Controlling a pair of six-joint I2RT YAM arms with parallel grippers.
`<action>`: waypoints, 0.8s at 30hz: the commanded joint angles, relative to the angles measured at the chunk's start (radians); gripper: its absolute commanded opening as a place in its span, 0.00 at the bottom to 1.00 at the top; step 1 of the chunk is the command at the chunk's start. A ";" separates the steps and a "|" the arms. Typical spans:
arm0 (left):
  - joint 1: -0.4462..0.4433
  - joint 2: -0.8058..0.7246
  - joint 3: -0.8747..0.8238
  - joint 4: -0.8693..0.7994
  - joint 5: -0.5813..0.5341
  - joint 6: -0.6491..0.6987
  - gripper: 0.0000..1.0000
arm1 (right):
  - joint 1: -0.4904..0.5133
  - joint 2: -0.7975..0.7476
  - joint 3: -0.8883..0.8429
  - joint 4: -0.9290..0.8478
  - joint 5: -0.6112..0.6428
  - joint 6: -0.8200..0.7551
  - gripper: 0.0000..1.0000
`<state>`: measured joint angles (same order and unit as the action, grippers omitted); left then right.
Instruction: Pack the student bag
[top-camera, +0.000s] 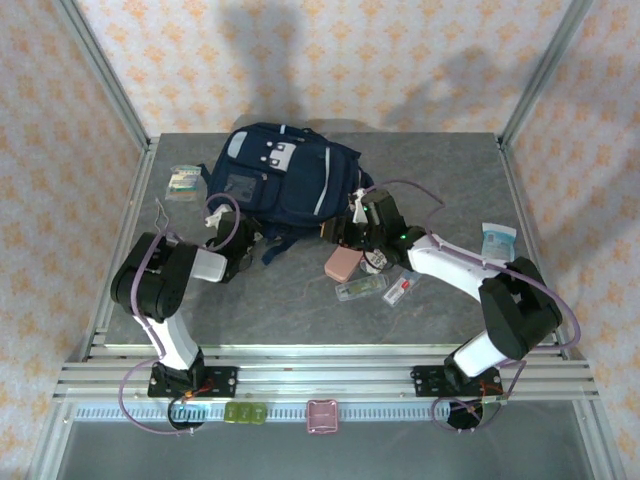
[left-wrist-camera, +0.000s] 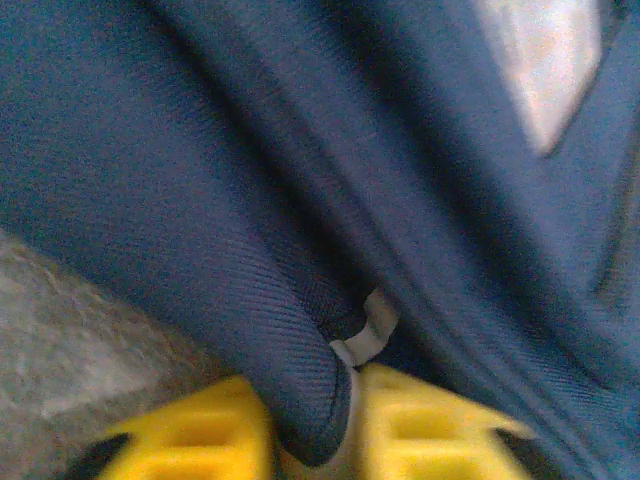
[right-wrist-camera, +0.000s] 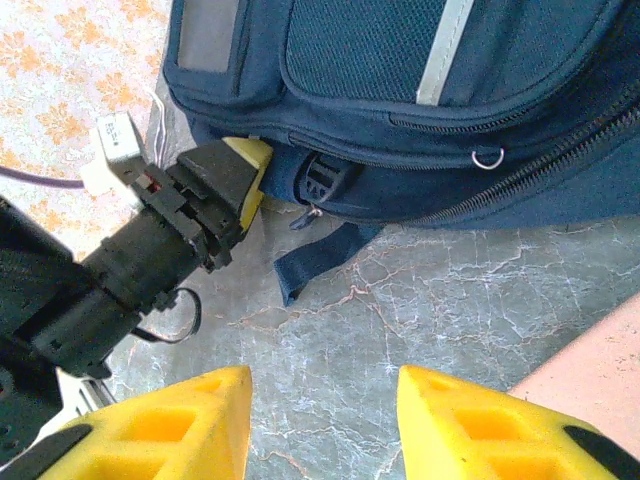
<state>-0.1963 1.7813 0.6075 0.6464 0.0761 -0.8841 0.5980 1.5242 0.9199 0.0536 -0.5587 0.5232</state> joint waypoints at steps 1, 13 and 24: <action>0.014 0.013 0.032 0.017 0.120 -0.016 0.00 | 0.025 0.026 0.001 0.011 -0.005 0.000 0.41; -0.007 -0.323 0.094 -0.268 0.217 -0.102 0.00 | 0.169 0.207 0.118 0.099 0.071 -0.020 0.37; -0.052 -0.434 0.088 -0.286 0.219 -0.194 0.00 | 0.186 0.272 0.155 0.290 0.285 -0.047 0.45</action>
<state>-0.2298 1.3983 0.6724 0.3378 0.2546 -1.0473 0.7765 1.7641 1.0286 0.2611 -0.3714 0.5140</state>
